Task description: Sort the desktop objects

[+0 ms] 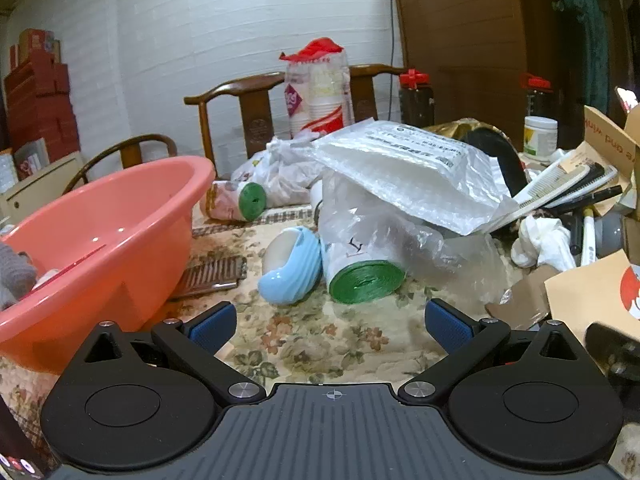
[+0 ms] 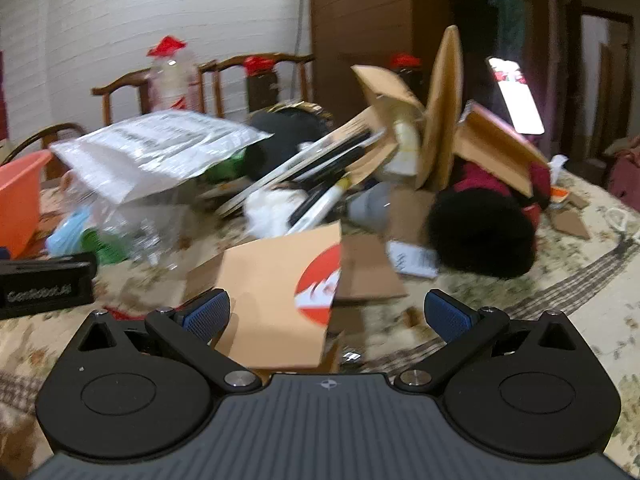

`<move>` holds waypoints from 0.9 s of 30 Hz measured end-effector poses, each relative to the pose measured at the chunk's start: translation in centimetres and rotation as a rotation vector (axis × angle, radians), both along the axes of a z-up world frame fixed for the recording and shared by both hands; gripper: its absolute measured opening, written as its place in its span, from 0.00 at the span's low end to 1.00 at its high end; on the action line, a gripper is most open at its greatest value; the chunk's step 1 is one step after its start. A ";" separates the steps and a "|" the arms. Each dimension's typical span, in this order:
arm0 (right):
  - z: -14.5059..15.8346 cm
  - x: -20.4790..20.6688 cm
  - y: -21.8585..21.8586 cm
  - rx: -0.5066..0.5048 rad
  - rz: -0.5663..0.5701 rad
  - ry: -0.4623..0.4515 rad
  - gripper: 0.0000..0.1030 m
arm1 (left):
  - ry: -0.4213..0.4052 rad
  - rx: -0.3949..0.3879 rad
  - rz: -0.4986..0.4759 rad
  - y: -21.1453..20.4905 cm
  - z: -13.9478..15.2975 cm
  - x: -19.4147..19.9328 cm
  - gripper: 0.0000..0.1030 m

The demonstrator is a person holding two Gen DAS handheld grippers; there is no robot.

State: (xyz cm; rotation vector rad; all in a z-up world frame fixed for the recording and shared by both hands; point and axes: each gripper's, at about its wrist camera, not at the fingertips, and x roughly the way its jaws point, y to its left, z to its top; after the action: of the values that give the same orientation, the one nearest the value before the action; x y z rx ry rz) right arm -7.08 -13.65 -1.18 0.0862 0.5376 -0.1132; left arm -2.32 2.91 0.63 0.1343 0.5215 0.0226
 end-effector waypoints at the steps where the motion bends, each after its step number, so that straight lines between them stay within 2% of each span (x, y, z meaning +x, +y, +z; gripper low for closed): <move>1: -0.1 -0.1 0.2 -0.001 0.012 0.005 1.00 | 0.001 -0.001 0.000 0.1 0.0 -0.1 1.00; 6: -0.6 1.0 1.0 -0.040 0.025 0.041 1.00 | 0.006 0.006 0.004 0.7 -0.3 -0.4 1.00; 7: -0.7 1.1 0.9 -0.032 0.025 0.050 0.99 | 0.006 0.009 0.005 0.8 -0.3 -0.5 1.00; 9: -0.7 1.1 0.4 0.006 0.038 0.049 0.90 | 0.008 0.009 0.008 1.2 -0.4 -0.7 1.00; 13: -1.0 1.4 -0.7 0.079 0.039 0.076 0.88 | 0.013 0.015 0.003 1.2 -0.6 -0.8 1.00; 16: -1.0 1.4 -0.5 0.063 0.048 0.076 0.83 | 0.020 0.021 -0.013 1.0 -0.9 -0.9 1.00; 17: -1.1 1.4 -0.4 0.050 0.046 0.077 0.79 | 0.023 0.022 -0.018 0.9 -0.9 -0.9 1.00; 18: -1.0 1.3 -0.3 0.047 0.047 0.073 0.67 | 0.025 0.021 -0.024 0.8 -1.0 -0.9 1.00; 22: -0.8 1.2 -0.9 0.065 0.061 0.057 0.54 | 0.036 0.008 -0.063 0.1 -1.1 -1.3 1.00; 24: -0.6 1.0 -1.7 0.089 0.061 0.050 0.43 | 0.042 0.006 -0.094 -0.4 -1.2 -1.6 1.00; 27: -0.4 0.8 -3.1 0.146 0.068 0.046 0.36 | 0.062 0.001 -0.145 -1.3 -1.4 -2.0 1.00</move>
State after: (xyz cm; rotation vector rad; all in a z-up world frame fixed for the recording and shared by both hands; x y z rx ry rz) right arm -6.33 -16.73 -1.58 0.2080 0.5939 -0.0092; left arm -4.37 1.65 -0.78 0.1735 0.5722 -0.1231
